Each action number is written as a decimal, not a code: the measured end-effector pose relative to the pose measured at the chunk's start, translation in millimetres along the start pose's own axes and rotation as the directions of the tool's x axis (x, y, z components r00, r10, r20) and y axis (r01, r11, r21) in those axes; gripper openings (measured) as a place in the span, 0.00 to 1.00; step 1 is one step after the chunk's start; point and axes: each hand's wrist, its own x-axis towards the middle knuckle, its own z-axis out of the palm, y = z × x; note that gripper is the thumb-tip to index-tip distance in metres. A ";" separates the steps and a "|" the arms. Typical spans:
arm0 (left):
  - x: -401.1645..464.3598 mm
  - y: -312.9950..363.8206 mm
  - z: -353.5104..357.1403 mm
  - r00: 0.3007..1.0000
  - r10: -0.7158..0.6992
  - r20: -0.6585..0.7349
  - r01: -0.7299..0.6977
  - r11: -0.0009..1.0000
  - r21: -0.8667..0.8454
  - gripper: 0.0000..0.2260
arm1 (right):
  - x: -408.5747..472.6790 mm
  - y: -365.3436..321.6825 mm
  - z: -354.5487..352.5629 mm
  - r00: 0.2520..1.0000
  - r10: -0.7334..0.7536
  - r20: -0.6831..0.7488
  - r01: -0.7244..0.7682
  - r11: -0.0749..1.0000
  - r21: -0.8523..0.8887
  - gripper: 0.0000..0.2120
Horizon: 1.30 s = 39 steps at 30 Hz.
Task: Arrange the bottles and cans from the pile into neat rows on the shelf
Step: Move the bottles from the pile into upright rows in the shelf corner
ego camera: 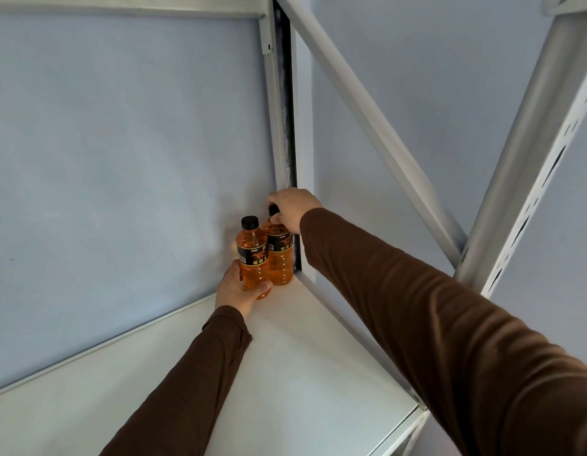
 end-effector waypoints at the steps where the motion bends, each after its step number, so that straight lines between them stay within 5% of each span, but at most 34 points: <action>1: -0.1 0.1 0.7 1.000 0.001 -0.007 -0.001 1.000 -0.001 0.29 | 0.1 -0.5 -0.3 1.000 -0.001 0.003 0.001 1.000 -0.004 0.15; 12: -5.0 4.1 -2.1 1.000 0.001 -0.002 -0.001 0.999 0.035 0.27 | -3.1 -3.2 1.6 1.000 0.018 0.017 -0.019 0.999 0.050 0.20; 17: -14.6 3.9 -23.0 0.997 0.003 0.078 -0.024 0.961 0.275 0.35 | -12.3 -6.6 0.9 1.000 0.028 0.009 -0.029 0.992 0.120 0.24; 28: -106.7 13.0 -96.5 0.991 0.095 0.095 -0.134 0.736 0.664 0.30 | -89.4 -64.0 1.0 0.933 -0.067 -0.354 0.143 0.971 0.192 0.15; 39: -265.9 18.4 -163.2 0.995 -0.004 -0.101 0.078 0.665 0.743 0.28 | -215.5 -144.3 43.8 0.952 -0.298 -0.065 0.305 0.932 0.194 0.22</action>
